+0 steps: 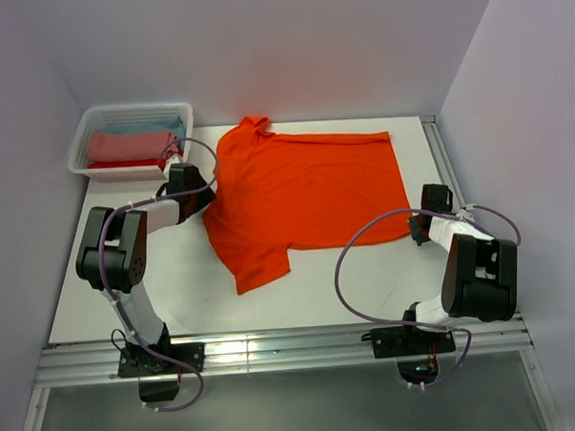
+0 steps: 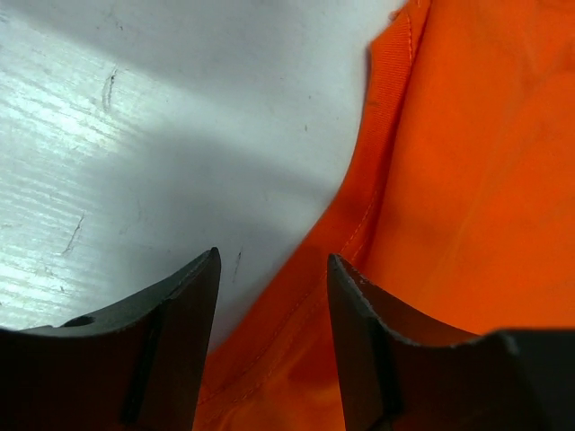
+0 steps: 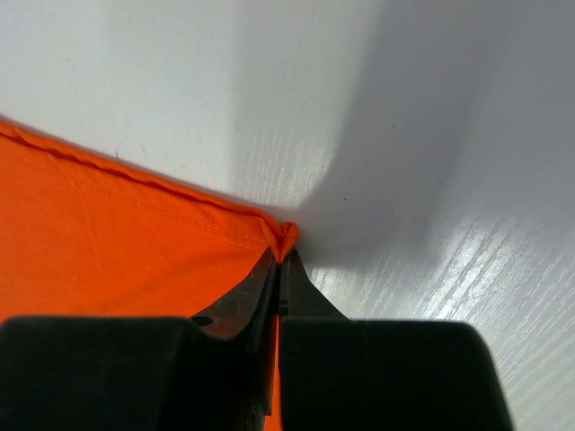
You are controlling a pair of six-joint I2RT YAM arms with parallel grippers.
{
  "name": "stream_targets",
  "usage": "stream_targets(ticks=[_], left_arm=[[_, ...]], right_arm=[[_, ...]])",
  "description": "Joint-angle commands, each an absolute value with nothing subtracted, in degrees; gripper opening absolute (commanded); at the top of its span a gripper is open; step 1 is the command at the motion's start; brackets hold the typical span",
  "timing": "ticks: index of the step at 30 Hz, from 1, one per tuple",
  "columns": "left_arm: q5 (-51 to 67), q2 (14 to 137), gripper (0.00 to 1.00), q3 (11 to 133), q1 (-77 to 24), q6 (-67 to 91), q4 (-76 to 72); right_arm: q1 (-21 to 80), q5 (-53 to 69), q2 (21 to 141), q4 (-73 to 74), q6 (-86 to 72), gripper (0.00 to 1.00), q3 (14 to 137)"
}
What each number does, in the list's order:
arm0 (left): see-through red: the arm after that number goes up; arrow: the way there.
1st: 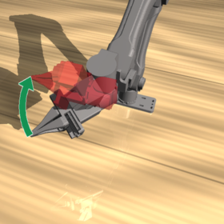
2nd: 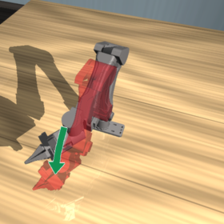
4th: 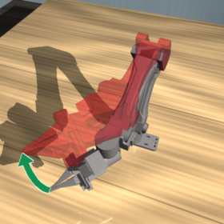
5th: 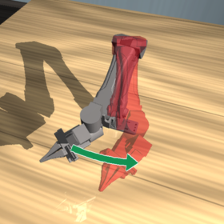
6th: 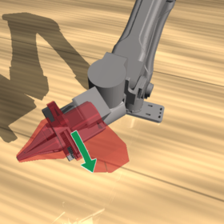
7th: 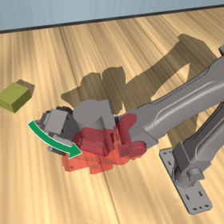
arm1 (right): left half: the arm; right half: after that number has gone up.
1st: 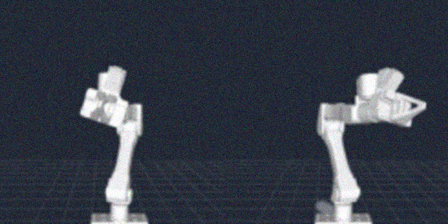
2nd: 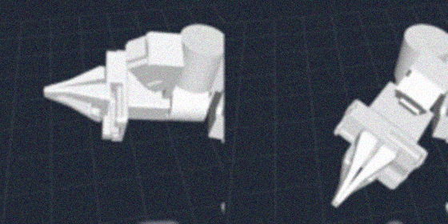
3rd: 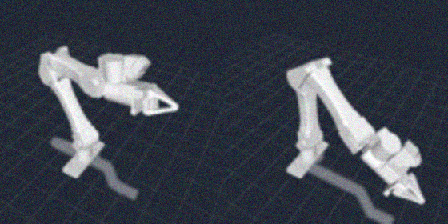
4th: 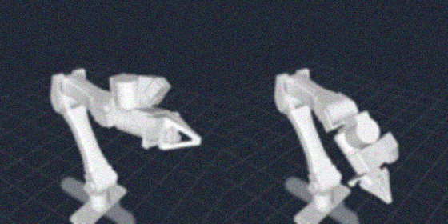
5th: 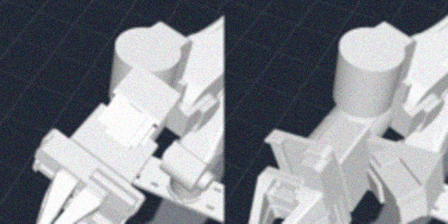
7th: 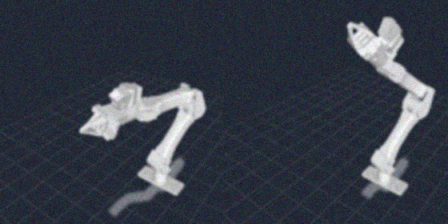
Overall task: Roll the t-shirts
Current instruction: Flatten the tshirt
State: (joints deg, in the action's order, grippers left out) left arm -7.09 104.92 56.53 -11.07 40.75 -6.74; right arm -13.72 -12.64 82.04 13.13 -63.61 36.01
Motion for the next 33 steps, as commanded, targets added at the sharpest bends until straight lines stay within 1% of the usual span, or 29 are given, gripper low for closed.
stream_targets(ticks=[1, 3, 4, 6, 8, 10, 15, 18, 20, 24, 27, 28, 30, 32, 33], left_arm=[[-4.84, 106.44, 0.57, 57.39, -11.07, 41.39, -7.11], [-3.87, 105.91, 0.59, 56.52, -11.07, 41.57, -8.43], [-3.52, 105.73, 0.61, 56.34, -11.07, 41.14, -8.79], [-4.21, 106.52, 0.62, 57.12, -11.07, 40.26, -7.05], [-6.92, 107.92, 0.59, 59.41, -11.6, 39.12, -3.8], [-7.12, 108.63, 0.58, 60.9, -12.21, 38.24, -3.34], [-11.25, 111.18, 0.58, 64.42, -15.38, 37.0, 1.74], [-13.52, 112.85, 0.56, 66.53, -16.34, 36.65, 4.91], [-19.4, 113.9, 0.54, 69.07, -16.87, 37.17, 9.89], [-23.99, 115.75, 0.49, 71.98, -17.31, 37.35, 15.02], [-22.33, 117.77, 0.41, 73.82, -17.31, 36.65, 16.6], [-22.24, 118.3, 0.34, 74.87, -17.31, 36.3, 17.22], [-22.41, 119.35, 0.27, 75.67, -17.31, 36.12, 18.8], [-22.85, 119.44, 0.03, 76.03, -17.31, 36.12, 19.07], [-22.85, 119.27, 0.01, 76.03, -17.23, 36.38, 19.42]], right_arm=[[-14.41, -14.68, 81.3, 14.24, -63.72, 0.0, 34.98], [-14.41, -14.59, 81.47, 14.15, -63.46, 0.0, 35.16], [-14.41, -14.5, 81.56, 14.06, -63.46, 0.0, 35.16], [-14.5, -14.33, 81.56, 14.06, -63.19, 0.0, 35.16], [-14.5, -14.24, 81.39, 13.89, -63.19, 0.0, 35.07], [-14.5, -14.15, 81.39, 13.8, -63.19, 0.0, 34.98], [-14.59, -13.71, 81.74, 13.71, -62.75, 0.0, 35.07], [-14.68, -13.45, 81.65, 13.54, -62.58, 0.0, 34.98], [-14.76, -13.36, 81.56, 13.36, -62.58, 0.0, 34.89], [-14.85, -13.1, 81.56, 13.27, -62.49, 0.0, 34.72], [-14.94, -12.92, 81.48, 13.18, -62.31, 0.0, 34.63], [-14.94, -12.83, 81.47, 13.1, -62.23, 0.0, 34.63], [-15.03, -12.92, 81.21, 13.01, -62.31, 0.0, 34.28], [-15.12, -12.92, 80.77, 12.75, -62.49, 0.0, 34.02], [-15.2, -12.92, 80.68, 12.57, -62.49, 0.0, 33.84]])
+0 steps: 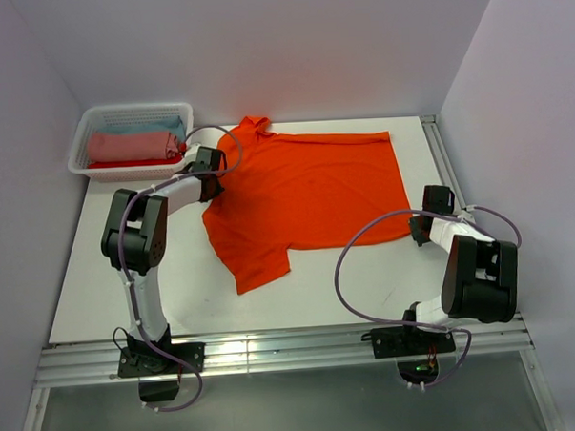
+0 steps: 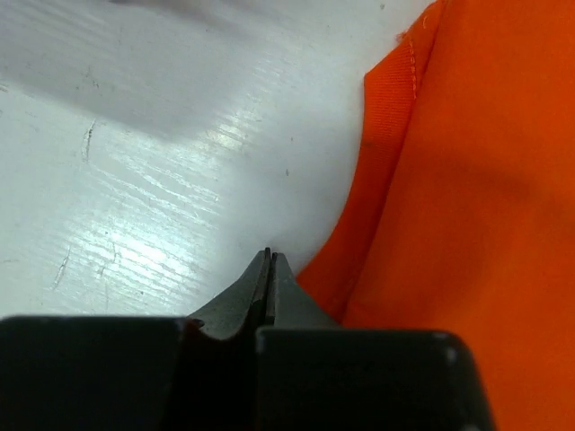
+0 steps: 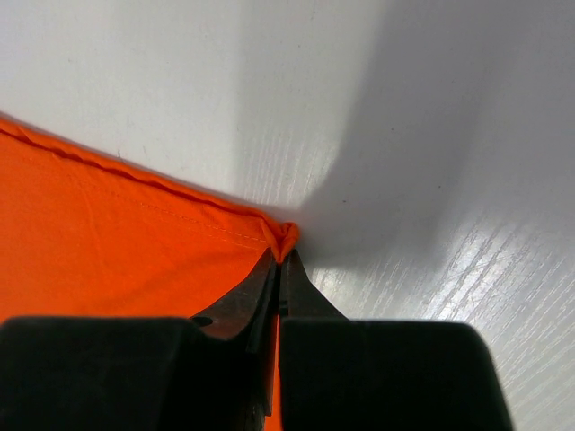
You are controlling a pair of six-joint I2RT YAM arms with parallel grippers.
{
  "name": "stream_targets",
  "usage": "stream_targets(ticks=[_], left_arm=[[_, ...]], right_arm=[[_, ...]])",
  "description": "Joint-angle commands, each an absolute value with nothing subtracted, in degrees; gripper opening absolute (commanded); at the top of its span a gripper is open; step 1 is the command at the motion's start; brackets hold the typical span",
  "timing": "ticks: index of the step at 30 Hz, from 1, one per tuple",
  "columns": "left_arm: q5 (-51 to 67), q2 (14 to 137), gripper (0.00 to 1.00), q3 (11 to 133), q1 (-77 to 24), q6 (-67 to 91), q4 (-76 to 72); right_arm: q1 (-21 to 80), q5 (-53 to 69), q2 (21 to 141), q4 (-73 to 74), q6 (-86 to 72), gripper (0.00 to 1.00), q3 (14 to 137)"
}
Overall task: Roll the t-shirts
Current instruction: Flatten the tshirt
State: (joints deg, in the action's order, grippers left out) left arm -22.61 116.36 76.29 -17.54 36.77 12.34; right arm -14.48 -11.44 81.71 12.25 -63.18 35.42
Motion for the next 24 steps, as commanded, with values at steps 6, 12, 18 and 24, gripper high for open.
stream_targets(ticks=[6, 12, 18, 24], left_arm=[[-16.1, 117.86, 0.03, 73.92, -14.5, 35.33, 17.32], [-15.47, 113.73, 0.17, 70.85, -14.68, 35.59, 14.42], [-11.7, 109.43, 0.16, 67.86, -15.2, 35.51, 10.47], [-10.19, 104.86, 0.13, 64.35, -15.21, 36.03, 6.95]], right_arm=[[-15.56, -12.57, 79.98, 11.87, -62.58, 0.0, 33.05], [-15.64, -12.22, 80.07, 11.87, -62.4, 0.0, 33.05], [-15.64, -12.04, 80.42, 11.78, -62.14, 0.0, 33.31], [-15.73, -11.69, 80.68, 11.69, -61.7, 0.0, 33.57]])
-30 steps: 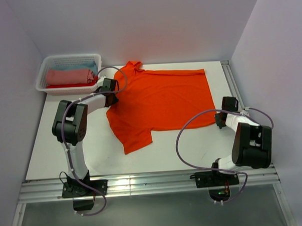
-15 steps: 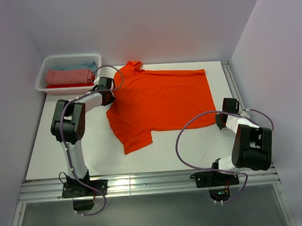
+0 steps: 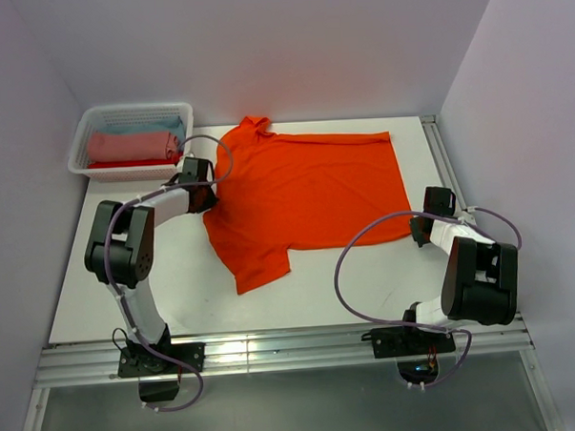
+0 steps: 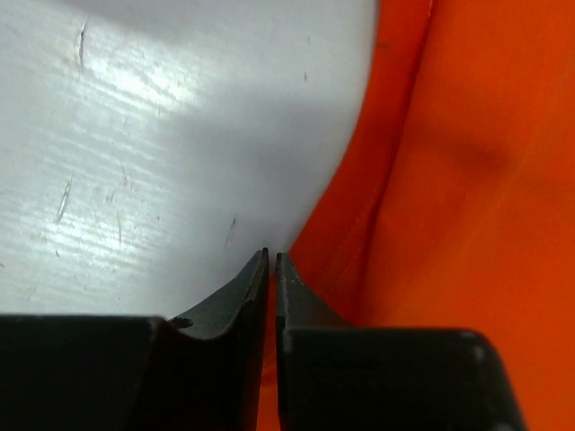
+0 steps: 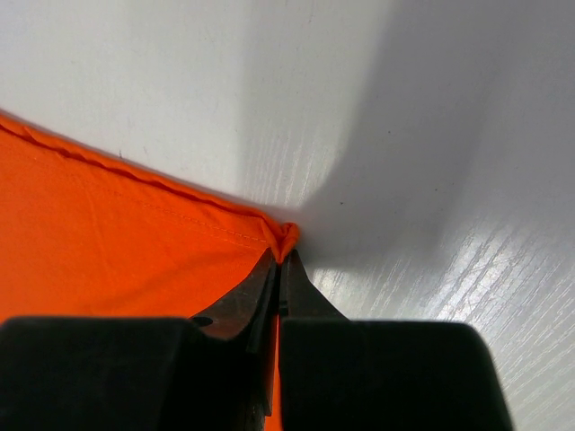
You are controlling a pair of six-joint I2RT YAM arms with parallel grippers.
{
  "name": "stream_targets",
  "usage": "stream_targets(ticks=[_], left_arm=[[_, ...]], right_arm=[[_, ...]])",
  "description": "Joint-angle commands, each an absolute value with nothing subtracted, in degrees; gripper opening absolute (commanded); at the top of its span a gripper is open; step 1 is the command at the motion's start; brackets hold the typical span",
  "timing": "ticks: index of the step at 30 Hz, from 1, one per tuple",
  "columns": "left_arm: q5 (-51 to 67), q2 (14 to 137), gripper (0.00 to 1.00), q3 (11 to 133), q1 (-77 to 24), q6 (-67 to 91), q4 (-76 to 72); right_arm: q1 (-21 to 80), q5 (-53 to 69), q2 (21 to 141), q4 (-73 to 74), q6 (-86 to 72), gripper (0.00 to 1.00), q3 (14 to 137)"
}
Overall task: Roll the t-shirts
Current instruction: Flatten the tshirt
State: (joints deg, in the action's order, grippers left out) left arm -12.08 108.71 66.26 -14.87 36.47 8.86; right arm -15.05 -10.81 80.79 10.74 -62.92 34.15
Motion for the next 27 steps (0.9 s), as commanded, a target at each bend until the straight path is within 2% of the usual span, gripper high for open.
stream_targets(ticks=[1, 6, 15, 27], left_arm=[[-10.2, 103.72, 0.13, 63.9, -15.21, 36.12, 5.9], [-10.54, 101.34, 0.01, 61.61, -15.03, 37.35, 2.99], [-8.88, 101.95, 0.0, 67.93, -13.97, 37.44, 3.95], [-5.71, 115.21, 0.0, 80.15, -11.87, 38.14, 4.48]], right_arm=[[-15.73, -11.6, 80.77, 11.69, -61.7, 0.0, 33.57], [-15.65, -11.43, 80.86, 11.69, -61.52, 0.0, 33.66], [-15.73, -11.16, 80.77, 11.16, -61.35, 0.0, 33.57], [-15.73, -10.81, 81.21, 10.72, -61.08, 0.0, 33.84]])
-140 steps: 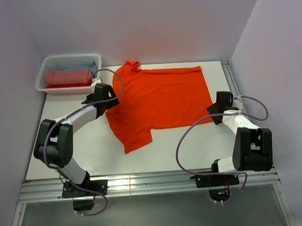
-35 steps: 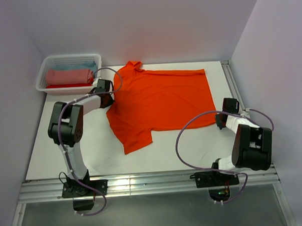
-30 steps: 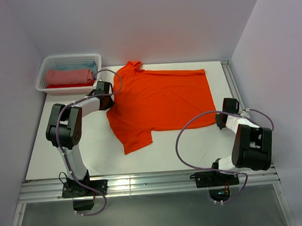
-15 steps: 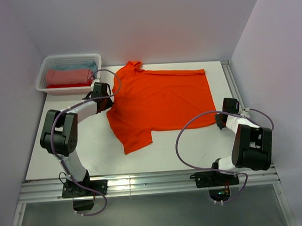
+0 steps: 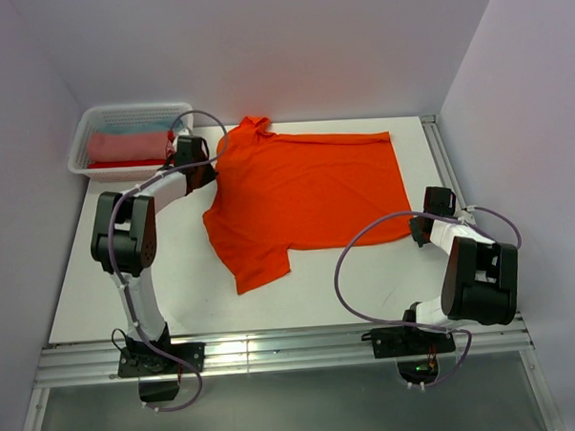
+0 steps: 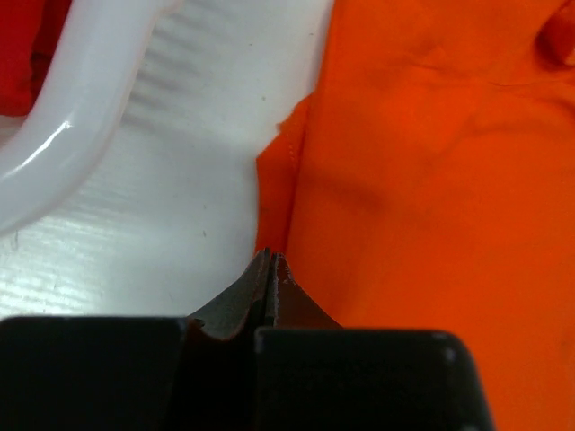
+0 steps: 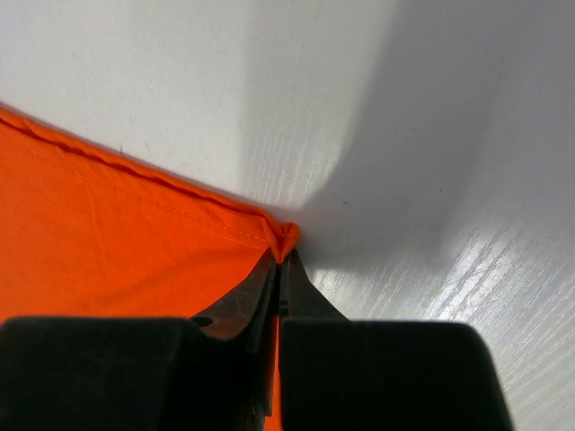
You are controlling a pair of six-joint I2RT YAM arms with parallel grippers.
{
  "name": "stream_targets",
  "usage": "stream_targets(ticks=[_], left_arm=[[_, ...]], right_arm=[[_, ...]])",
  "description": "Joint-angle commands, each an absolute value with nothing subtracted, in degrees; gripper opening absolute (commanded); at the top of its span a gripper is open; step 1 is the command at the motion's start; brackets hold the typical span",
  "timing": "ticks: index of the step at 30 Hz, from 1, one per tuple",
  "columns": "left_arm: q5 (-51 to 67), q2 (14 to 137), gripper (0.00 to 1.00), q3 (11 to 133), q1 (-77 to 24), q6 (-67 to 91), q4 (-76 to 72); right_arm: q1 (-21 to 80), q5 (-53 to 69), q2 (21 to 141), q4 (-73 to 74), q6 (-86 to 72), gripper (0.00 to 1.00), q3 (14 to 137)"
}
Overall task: Roll the t-shirts
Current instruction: Flatten the tshirt
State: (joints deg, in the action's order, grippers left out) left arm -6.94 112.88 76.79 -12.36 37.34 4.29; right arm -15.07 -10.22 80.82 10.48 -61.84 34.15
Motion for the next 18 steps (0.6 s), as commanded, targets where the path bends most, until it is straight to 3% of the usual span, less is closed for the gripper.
stream_targets(ticks=[1, 18], left_arm=[[-5.54, 115.75, 0.0, 80.59, -11.6, 38.23, 4.22], [-0.62, 122.78, 0.0, 87.62, -9.84, 35.77, 3.25]], right_arm=[[-15.73, -10.81, 81.21, 10.72, -61.08, 0.0, 33.84], [-15.73, -9.76, 82.53, 10.72, -60.03, 0.0, 34.89]])
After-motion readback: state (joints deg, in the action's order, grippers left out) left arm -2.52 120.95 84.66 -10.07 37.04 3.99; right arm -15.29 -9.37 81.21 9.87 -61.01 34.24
